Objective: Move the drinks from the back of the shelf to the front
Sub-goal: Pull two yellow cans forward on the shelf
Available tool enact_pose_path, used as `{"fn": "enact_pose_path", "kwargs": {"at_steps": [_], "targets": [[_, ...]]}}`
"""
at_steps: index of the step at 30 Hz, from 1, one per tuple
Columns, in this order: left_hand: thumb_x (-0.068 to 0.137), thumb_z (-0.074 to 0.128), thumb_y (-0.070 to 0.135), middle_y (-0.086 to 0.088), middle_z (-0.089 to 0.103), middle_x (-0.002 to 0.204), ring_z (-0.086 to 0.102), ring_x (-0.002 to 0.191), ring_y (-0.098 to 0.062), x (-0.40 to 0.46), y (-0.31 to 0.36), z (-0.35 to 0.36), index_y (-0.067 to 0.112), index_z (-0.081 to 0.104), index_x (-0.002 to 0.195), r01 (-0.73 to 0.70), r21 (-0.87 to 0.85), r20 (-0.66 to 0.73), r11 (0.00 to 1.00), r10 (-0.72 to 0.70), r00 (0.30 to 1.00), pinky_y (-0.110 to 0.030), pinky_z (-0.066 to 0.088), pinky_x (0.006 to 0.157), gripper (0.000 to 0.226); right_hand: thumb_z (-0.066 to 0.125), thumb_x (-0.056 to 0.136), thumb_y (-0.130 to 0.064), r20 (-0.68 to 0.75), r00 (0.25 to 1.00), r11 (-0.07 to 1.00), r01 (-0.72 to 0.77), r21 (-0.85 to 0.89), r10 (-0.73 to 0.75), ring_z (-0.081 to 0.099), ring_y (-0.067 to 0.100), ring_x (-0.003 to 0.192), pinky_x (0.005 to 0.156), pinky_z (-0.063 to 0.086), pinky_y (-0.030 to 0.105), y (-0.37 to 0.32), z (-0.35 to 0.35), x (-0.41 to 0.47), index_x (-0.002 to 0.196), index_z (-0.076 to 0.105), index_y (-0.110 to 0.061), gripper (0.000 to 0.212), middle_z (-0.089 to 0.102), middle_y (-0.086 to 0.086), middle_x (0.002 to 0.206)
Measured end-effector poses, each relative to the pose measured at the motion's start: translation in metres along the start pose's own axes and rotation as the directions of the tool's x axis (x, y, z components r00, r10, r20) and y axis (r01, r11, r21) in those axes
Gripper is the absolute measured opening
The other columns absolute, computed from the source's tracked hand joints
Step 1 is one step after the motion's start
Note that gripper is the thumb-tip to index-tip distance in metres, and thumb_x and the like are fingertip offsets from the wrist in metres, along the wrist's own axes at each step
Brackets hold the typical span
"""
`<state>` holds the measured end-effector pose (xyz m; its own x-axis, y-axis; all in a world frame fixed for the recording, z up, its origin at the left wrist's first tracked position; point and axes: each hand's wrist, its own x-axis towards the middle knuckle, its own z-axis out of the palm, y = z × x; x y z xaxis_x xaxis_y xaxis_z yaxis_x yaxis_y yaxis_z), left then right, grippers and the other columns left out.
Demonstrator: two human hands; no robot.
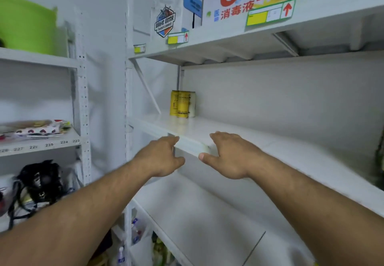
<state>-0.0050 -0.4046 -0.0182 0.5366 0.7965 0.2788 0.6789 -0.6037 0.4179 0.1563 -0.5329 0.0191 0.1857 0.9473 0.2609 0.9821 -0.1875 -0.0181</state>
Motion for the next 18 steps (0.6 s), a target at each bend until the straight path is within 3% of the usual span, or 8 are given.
{"fn": "enact_pose_path", "kwargs": {"at_steps": [4, 10, 18], "targets": [[0.096, 0.064, 0.044, 0.006, 0.039, 0.165, 0.044, 0.147, -0.021, 0.013, -0.050, -0.020, 0.029, 0.033, 0.162, -0.002, 0.002, -0.002, 1.000, 0.002, 1.000, -0.031, 0.040, 0.112, 0.075, 0.041, 0.095, -0.064, 0.020, 0.998, 0.998, -0.064, -0.014, 0.065, 0.031, 0.025, 0.143, 0.113, 0.034, 0.042, -0.038, 0.009, 0.040, 0.155, 0.027, -0.017, 0.077, 0.033, 0.001, 0.158], [0.094, 0.063, 0.052, 0.006, 0.033, 0.169, 0.038, 0.151, -0.024, 0.048, -0.121, -0.043, 0.030, 0.024, 0.165, 0.008, 0.044, 0.002, 0.999, -0.008, 1.000, -0.038, 0.040, 0.117, 0.084, 0.044, 0.093, -0.066, -0.003, 0.990, 0.988, -0.140, -0.069, 0.140, 0.038, 0.027, 0.138, 0.107, 0.040, 0.044, -0.098, 0.031, 0.104, 0.151, 0.032, -0.018, 0.076, 0.039, 0.003, 0.154], [0.097, 0.059, 0.050, 0.006, 0.032, 0.169, 0.039, 0.150, -0.024, 0.102, -0.162, -0.055, 0.030, 0.024, 0.165, -0.063, 0.030, -0.016, 0.998, 0.063, 0.998, -0.043, 0.042, 0.116, 0.080, 0.043, 0.094, -0.065, -0.025, 0.976, 0.966, -0.217, -0.138, 0.216, 0.044, 0.030, 0.132, 0.104, 0.043, 0.045, -0.128, 0.042, 0.182, 0.152, 0.031, -0.016, 0.077, 0.043, 0.007, 0.150]]}}
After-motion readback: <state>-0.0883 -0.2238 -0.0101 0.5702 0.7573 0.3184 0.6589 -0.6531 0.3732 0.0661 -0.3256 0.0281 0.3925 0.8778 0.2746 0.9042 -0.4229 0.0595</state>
